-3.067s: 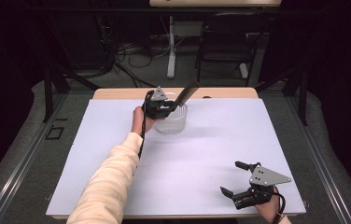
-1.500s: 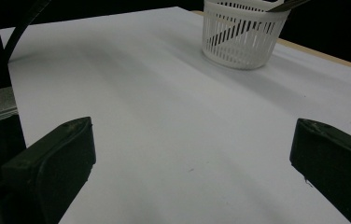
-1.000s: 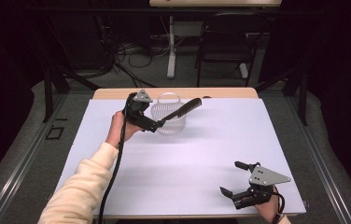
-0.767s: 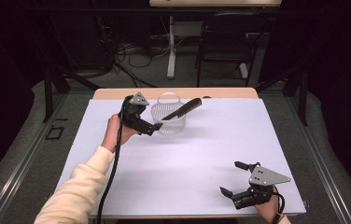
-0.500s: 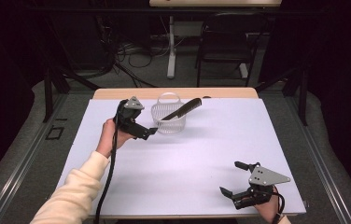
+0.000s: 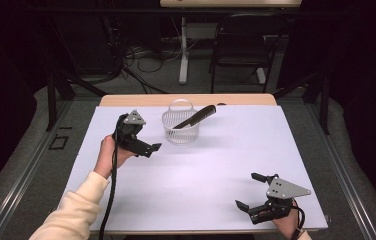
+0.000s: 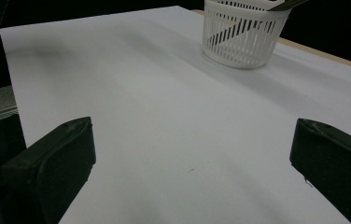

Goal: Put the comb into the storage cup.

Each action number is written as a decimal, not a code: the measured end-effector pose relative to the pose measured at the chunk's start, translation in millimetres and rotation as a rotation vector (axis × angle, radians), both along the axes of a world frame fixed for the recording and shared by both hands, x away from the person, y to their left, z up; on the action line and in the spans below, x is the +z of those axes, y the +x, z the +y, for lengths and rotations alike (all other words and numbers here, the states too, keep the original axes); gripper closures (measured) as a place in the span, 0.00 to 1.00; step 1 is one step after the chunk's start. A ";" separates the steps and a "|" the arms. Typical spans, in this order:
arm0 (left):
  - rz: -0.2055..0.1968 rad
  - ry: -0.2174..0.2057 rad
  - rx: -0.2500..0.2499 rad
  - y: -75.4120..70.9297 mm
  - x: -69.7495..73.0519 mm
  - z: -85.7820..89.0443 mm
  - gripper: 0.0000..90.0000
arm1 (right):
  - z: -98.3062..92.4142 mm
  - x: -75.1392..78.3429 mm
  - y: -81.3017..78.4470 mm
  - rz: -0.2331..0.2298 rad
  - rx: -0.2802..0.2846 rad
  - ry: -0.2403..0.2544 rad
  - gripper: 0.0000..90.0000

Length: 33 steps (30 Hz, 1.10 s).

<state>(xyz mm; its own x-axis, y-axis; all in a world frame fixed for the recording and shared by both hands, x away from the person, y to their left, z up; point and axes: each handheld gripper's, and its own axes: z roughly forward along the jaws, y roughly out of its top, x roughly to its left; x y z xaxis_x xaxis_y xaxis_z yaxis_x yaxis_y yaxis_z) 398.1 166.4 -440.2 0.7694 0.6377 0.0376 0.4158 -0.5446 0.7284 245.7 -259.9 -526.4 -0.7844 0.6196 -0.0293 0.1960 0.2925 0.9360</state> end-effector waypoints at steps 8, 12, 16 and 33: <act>0.008 0.010 0.005 -12.3 -4.2 5.6 0.00 | 0.0 0.0 0.1 0.001 0.001 -0.002 0.00; 0.016 0.016 0.009 -17.8 -7.7 10.0 0.00 | 0.1 0.0 0.1 0.001 0.001 -0.003 0.00; 0.021 0.017 0.017 -23.4 -10.4 13.7 0.00 | 0.1 0.0 0.1 0.001 0.001 -0.003 0.00; 0.032 0.024 0.037 -47.7 -17.9 27.7 0.00 | 0.3 0.1 0.1 0.003 0.001 -0.003 0.00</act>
